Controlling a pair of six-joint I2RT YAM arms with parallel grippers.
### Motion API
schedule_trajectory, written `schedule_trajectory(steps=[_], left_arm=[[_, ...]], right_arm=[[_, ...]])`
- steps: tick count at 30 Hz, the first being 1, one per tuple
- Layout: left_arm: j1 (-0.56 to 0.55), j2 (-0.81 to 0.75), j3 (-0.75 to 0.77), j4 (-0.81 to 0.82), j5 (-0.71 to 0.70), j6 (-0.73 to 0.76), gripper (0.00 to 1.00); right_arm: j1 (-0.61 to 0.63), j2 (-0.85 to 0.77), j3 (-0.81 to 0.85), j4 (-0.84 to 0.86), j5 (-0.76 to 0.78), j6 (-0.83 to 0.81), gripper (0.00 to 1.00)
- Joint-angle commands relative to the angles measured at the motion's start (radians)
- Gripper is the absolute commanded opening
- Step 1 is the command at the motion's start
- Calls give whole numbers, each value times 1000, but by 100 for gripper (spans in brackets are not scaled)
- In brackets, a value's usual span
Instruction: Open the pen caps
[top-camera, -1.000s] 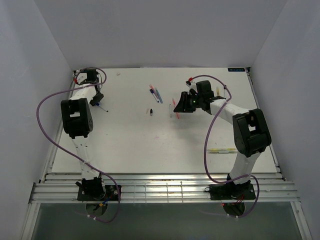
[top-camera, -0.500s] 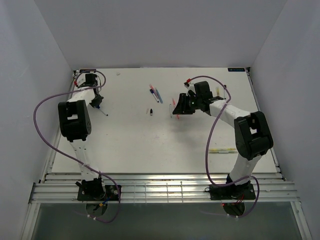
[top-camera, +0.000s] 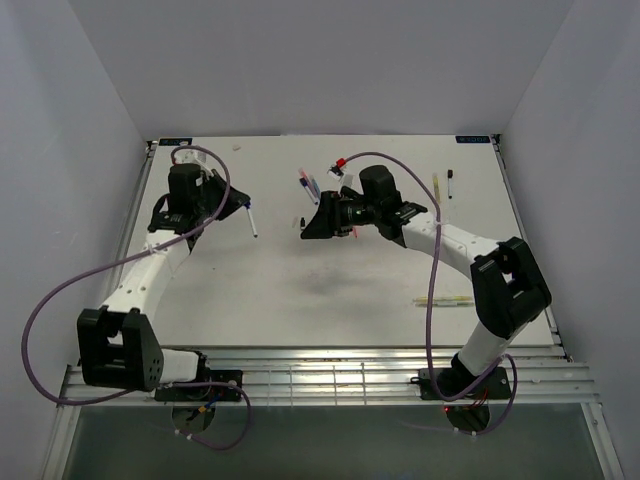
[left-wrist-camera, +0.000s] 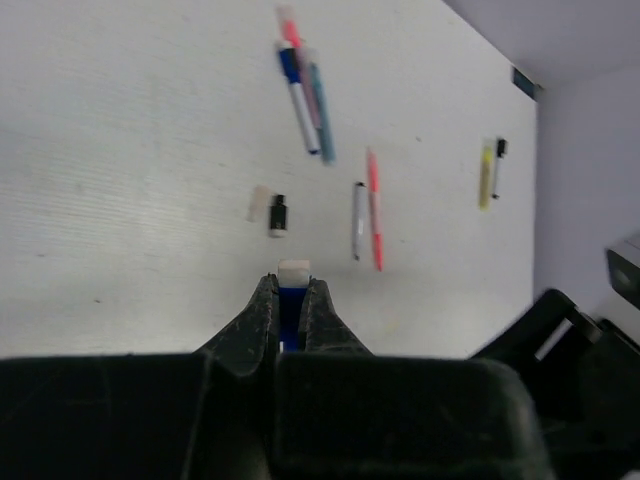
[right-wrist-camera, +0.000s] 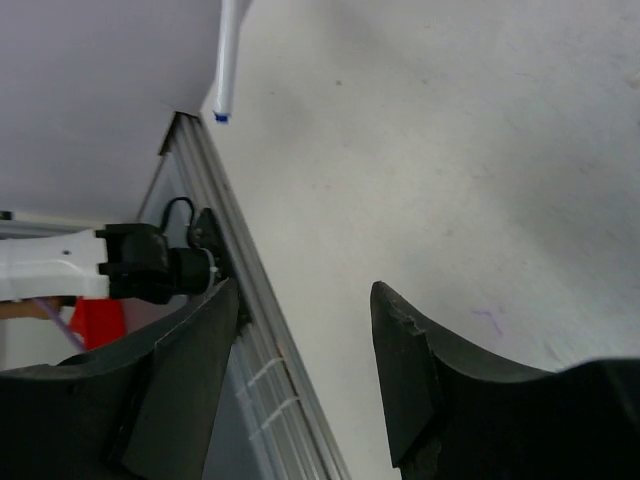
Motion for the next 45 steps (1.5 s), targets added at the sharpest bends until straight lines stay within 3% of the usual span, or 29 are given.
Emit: schedule_trajectory(steps=[1, 3, 6, 17, 33, 35, 39, 41, 43, 44, 45], left_arm=[[-37, -128, -104, 139, 155, -63, 0], [-72, -168, -156, 175, 163, -95, 0], [-108, -214, -187, 204, 166, -129, 0], [-159, -309, -251, 217, 134, -186, 0], [-174, -357, -273, 213, 128, -215, 0], [-177, -357, -274, 213, 119, -216, 0], [-186, -352, -264, 204, 97, -212, 0], [-195, -349, -247, 186, 77, -198, 0], [-203, -343, -233, 143, 33, -187, 0], [-215, -339, -209, 119, 7, -172, 0], [-221, -323, -195, 64, -50, -166, 0]], right_arm=[[40, 12, -37, 268, -125, 201, 62], [60, 23, -54, 439, -143, 278, 62], [95, 40, -71, 568, -139, 376, 61], [163, 71, -45, 582, -36, 378, 58], [168, 134, 3, 602, -13, 381, 33], [168, 141, 26, 585, -19, 379, 30], [171, 149, 50, 530, -5, 347, 8], [172, 149, 79, 435, 13, 310, 8], [183, 144, 124, 308, 93, 186, 8], [193, 146, 159, 100, 157, 124, 8], [225, 157, 263, -23, 343, 55, 8]])
